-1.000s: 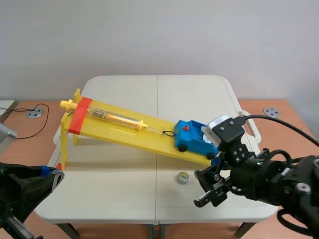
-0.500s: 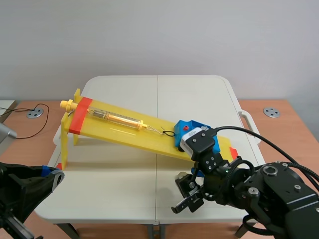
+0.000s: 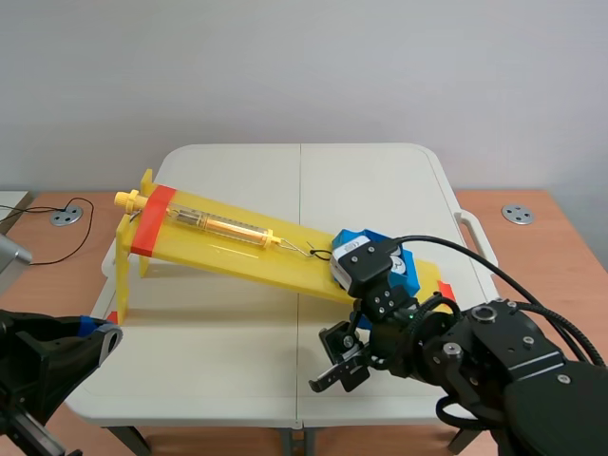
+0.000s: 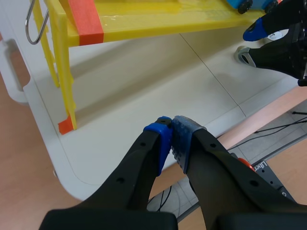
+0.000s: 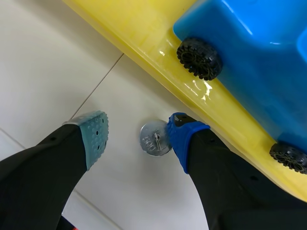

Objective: Place the four metal weights on the blue cart on the ramp.

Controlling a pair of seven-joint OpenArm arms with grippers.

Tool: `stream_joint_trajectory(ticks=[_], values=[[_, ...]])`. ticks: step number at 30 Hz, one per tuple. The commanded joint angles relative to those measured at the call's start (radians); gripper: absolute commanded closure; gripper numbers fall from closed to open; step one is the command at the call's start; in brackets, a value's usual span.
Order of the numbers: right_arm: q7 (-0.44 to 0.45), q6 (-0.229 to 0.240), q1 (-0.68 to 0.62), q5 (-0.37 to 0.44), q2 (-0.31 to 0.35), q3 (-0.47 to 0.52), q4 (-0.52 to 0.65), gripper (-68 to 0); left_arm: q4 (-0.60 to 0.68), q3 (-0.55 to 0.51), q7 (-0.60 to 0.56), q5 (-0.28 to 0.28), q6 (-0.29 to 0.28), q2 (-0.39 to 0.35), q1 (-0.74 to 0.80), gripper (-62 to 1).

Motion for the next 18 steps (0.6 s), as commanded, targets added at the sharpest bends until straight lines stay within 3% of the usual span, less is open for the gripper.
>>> stream_joint_trajectory(ticks=[1, 18], values=[[0.139, -0.046, 0.092, 0.026, -0.012, -0.011, 0.05, -27.9, 0.071, -0.016, -0.081, -0.043, -0.024, 0.013, -0.009, -3.6], [0.153, -0.048, 0.093, 0.025, -0.011, -0.036, -0.015, -26.7, 0.071, -0.016, -0.081, -0.043, -0.024, 0.013, -0.025, -3.6]])
